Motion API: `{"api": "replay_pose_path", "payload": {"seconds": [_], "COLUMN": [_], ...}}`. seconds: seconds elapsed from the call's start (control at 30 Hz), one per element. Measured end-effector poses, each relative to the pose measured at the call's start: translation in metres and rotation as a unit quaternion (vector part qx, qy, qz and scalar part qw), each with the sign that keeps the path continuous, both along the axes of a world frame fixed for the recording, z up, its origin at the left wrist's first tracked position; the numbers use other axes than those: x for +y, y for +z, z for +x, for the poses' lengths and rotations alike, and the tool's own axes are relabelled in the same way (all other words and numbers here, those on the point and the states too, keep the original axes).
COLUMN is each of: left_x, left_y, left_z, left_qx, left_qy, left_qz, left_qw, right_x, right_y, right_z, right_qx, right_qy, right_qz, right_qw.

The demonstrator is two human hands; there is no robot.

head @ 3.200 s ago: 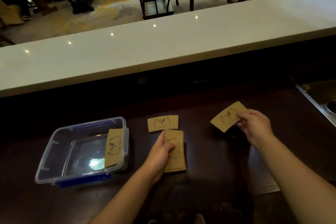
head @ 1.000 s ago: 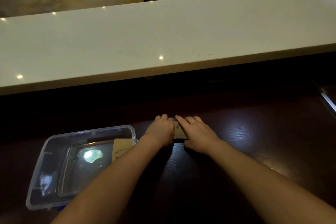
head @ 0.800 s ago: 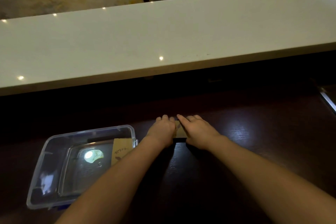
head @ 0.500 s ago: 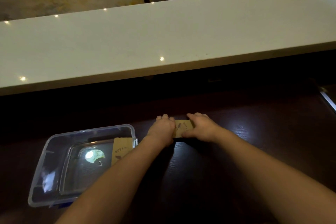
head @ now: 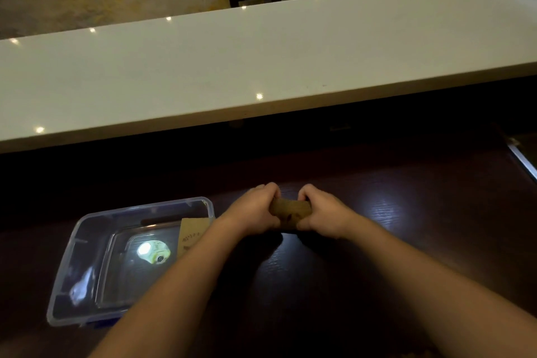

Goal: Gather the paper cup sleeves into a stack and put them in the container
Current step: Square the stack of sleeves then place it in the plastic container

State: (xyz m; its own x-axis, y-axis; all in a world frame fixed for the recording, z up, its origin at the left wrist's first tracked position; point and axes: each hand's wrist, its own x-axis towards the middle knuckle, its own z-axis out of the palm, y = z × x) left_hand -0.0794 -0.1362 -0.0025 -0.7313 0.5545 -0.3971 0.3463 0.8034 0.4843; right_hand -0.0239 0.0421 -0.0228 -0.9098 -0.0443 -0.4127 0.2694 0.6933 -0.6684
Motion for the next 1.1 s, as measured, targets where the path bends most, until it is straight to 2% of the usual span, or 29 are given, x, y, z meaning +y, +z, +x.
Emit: {"api": "replay_pose_path", "payload": {"seconds": [0.17, 0.27, 0.37, 0.53, 0.67, 0.87, 1.1], "left_x": [0.0, 0.01, 0.016, 0.016, 0.016, 0.028, 0.03], "left_y": [-0.013, -0.029, -0.04, -0.044, -0.041, -0.033, -0.032], "left_z": [0.041, 0.066, 0.08, 0.084, 0.087, 0.094, 0.093], "left_qx": [0.099, 0.144, 0.162, 0.196, 0.182, 0.165, 0.139], "left_qy": [0.026, 0.049, 0.061, 0.055, 0.057, 0.098, 0.127], "left_qz": [0.05, 0.061, 0.05, 0.032, 0.039, 0.013, 0.054], "left_qw": [0.993, 0.986, 0.984, 0.978, 0.981, 0.981, 0.981], "right_x": [0.016, 0.017, 0.007, 0.003, 0.003, -0.005, -0.004], "right_y": [-0.002, -0.013, -0.021, -0.023, -0.025, -0.03, -0.028], "right_z": [0.028, 0.046, 0.057, 0.061, 0.061, 0.06, 0.058], "right_qx": [0.102, 0.14, 0.154, 0.159, 0.142, 0.118, 0.142], "right_qy": [0.017, 0.038, 0.029, 0.023, 0.005, -0.098, -0.134], "right_qz": [0.004, 0.107, 0.187, 0.19, 0.132, 0.015, -0.024], "right_qw": [0.995, 0.984, 0.97, 0.968, 0.981, 0.988, 0.98]}}
